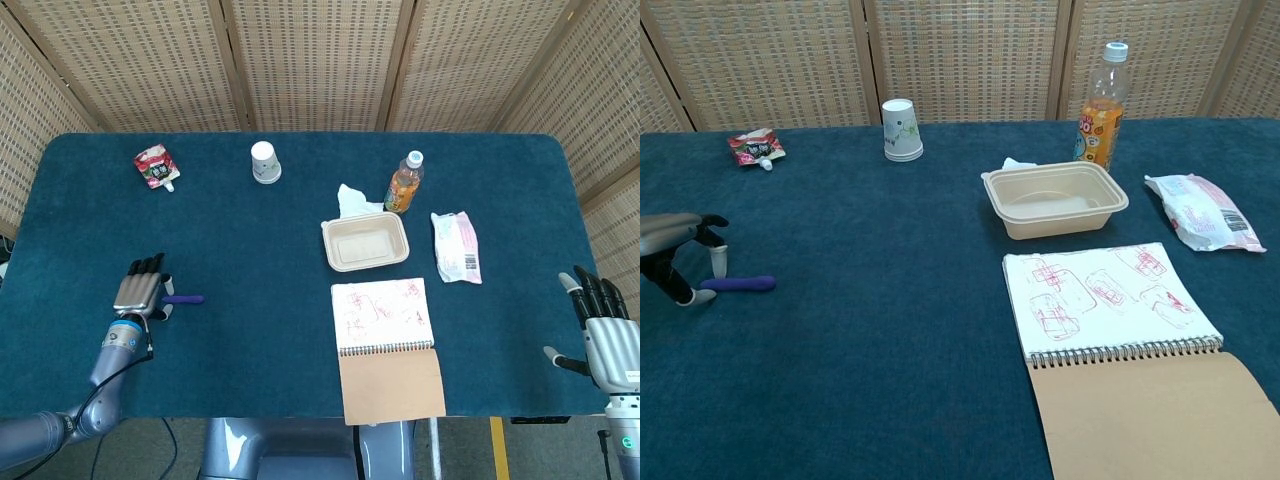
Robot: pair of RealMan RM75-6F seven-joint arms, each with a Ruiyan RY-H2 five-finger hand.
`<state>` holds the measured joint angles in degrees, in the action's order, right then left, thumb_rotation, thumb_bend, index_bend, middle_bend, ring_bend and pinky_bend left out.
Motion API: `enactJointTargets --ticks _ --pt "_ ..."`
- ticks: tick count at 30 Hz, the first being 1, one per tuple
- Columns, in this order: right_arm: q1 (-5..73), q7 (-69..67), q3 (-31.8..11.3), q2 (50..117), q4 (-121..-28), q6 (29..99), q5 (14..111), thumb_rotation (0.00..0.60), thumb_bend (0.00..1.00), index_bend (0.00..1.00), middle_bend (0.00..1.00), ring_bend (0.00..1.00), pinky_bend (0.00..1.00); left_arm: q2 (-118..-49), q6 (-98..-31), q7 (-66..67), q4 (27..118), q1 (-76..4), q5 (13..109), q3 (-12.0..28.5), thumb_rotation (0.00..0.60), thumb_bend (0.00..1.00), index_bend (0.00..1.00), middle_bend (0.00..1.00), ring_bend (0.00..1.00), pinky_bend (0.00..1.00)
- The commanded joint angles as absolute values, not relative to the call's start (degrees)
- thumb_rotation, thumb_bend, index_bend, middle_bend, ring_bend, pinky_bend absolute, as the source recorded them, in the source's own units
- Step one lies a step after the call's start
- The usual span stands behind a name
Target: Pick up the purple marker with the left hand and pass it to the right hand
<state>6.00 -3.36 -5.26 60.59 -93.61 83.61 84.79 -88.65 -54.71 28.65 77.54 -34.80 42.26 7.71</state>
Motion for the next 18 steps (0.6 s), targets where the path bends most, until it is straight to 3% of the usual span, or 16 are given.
enactJointTargets --ticks 1,18 --pt "6.0 -3.4 -5.2 60.6 -93.6 83.6 84.8 0.6 0.0 0.0 0.0 0.0 0.0 -88.6 -54.6 28.7 77.4 -34.9 42.0 7.7 0.6 0.36 0.51 0.0 0.0 0.0" --pt "6.1 -3.4 -5.2 60.6 -93.7 83.4 84.8 0.6 0.0 0.0 0.0 0.0 0.0 -89.4 -54.6 28.9 76.8 -35.3 41.9 7.3 0.6 0.41 0.52 0.0 0.0 0.0"
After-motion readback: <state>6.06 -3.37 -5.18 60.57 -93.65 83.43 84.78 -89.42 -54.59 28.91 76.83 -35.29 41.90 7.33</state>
